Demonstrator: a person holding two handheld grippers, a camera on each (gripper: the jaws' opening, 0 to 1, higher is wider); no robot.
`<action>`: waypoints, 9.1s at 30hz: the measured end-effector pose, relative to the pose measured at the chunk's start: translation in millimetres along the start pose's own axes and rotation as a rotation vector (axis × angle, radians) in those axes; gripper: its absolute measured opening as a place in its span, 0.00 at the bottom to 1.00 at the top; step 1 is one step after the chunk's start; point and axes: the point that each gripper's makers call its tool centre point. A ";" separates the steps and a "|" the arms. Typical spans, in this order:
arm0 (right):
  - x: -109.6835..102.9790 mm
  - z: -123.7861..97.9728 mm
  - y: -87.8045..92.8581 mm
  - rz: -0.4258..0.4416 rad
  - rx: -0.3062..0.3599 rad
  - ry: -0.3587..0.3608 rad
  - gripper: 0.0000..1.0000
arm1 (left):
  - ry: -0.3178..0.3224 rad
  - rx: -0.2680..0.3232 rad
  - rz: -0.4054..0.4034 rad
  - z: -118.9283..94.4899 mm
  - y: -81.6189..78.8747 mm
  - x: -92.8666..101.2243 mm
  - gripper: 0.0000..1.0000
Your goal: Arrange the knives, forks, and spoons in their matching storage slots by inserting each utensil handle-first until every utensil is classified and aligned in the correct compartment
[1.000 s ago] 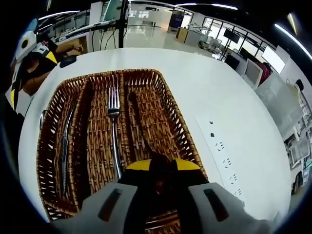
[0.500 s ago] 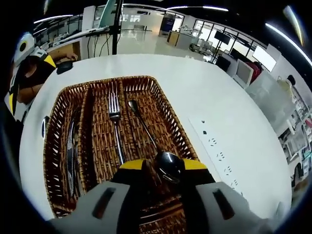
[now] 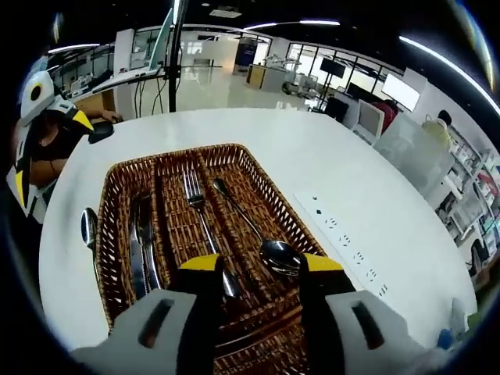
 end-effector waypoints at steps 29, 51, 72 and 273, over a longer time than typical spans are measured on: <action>-70.6 -90.4 10.9 0.104 0.189 0.211 0.67 | -0.008 0.029 0.001 -7.6 -10.9 4.6 1.00; -123.2 -127.3 45.5 0.236 0.257 0.327 0.88 | -0.020 0.048 -0.029 -11.5 -13.2 1.2 1.00; -165.1 -117.3 55.9 0.292 0.249 0.261 0.99 | -0.050 0.075 -0.091 -14.5 -9.2 -0.4 1.00; -77.6 -13.4 -0.5 0.064 0.159 -0.047 0.00 | -0.051 0.016 -0.073 -37.0 19.2 3.2 1.00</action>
Point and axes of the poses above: the point that each gripper's makers call its tool centre point, and the gripper's own axes: z roughly forward along the fingers, x roughly to its right, y roughly out of its underside, and after that the axes turned 12 degrees about -y, right-handed
